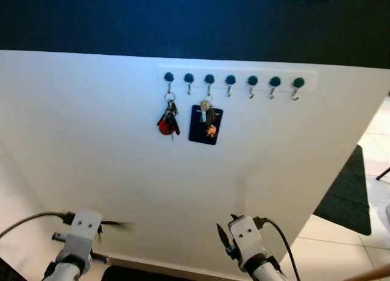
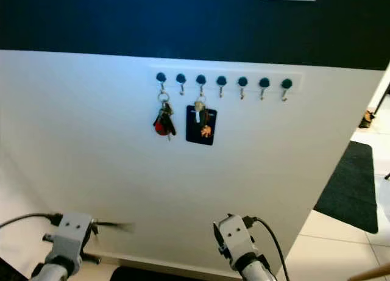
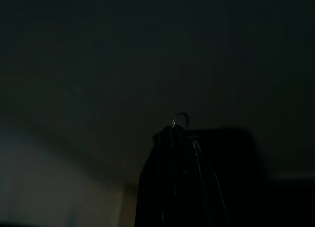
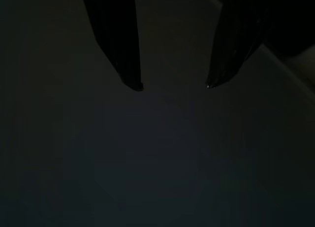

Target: Hang keys on a hook

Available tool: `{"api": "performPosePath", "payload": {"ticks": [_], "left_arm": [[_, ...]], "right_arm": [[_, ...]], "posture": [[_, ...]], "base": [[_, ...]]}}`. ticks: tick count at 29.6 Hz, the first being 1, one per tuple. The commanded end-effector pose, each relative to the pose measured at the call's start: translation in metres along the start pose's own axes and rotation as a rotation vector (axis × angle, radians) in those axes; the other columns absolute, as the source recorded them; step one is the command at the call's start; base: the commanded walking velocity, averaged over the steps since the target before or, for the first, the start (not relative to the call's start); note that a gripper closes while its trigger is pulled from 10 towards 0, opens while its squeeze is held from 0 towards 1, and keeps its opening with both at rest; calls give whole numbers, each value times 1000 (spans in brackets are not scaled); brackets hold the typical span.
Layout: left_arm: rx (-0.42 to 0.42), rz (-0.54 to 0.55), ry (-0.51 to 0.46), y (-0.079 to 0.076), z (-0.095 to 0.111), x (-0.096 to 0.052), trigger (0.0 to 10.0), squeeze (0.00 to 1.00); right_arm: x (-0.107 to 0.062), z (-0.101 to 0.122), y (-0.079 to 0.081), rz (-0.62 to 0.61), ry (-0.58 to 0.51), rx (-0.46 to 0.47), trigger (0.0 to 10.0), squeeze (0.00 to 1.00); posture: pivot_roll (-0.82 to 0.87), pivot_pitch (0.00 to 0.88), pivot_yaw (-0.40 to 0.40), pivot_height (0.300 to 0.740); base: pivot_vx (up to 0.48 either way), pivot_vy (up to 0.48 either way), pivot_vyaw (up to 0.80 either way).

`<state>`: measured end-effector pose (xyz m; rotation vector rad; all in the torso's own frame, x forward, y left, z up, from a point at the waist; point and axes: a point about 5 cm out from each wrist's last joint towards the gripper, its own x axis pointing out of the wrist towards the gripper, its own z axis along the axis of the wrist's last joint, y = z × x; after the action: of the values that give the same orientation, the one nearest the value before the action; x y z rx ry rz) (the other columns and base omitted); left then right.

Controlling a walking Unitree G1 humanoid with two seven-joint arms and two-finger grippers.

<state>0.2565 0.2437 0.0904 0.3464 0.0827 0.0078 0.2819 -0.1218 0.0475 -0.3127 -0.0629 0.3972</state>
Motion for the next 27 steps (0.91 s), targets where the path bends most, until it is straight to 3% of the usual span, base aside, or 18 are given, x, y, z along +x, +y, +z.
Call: {"api": "performPosePath", "payload": {"ticks": [1,2,5,7,11,13,14,15,19,20,21,27], "left_arm": [[-4,0,-112,14,38,1,10000,0],[-4,0,-112,14,38,1,10000,0],[-150,-39,-342,25,110,4,10000,0],[-177,-65,-432,26,138,1,10000,0],[-158,-82,-466,22,152,-3,10000,0],[-60,-90,-512,14,167,-5,10000,0],[-60,-90,-512,14,167,-5,10000,0],[30,-85,-563,6,182,-4,10000,0],[73,-104,-655,2,220,-8,10000,0],[73,-104,-655,2,220,-8,10000,0],[113,-119,-690,3,233,-11,10000,0],[245,-186,-747,0,251,-18,10000,0]], "right_arm": [[1,4,2,17,-9,27,10000,0],[1,4,2,17,-9,27,10000,0],[5,10,3,36,-30,43,10000,0],[6,13,3,36,-39,46,10000,0],[7,15,1,24,-45,47,10000,0],[5,14,-2,0,-40,50,10000,0],[5,14,-2,0,-40,50,10000,0],[2,14,-6,-27,-44,48,10000,0],[3,24,-12,-51,-72,51,10000,0],[3,24,-12,-51,-72,51,10000,0],[5,26,-14,-57,-80,53,10000,0],[6,28,-16,-64,-81,51,10000,0]], "posture": [[97,85,3,740],[97,85,3,740],[110,79,-6,740],[110,78,-5,740],[109,78,-4,740],[109,79,-2,740],[109,79,-2,740],[109,80,-3,740],[97,80,4,740],[97,80,4,740],[89,78,10,740],[84,76,13,740]], "base": [[0,0,0],[0,0,0],[0,0,0],[0,0,0],[0,0,0],[0,0,0],[0,0,0],[0,0,0],[0,0,0],[0,0,0],[0,0,0],[0,0,0]]}}
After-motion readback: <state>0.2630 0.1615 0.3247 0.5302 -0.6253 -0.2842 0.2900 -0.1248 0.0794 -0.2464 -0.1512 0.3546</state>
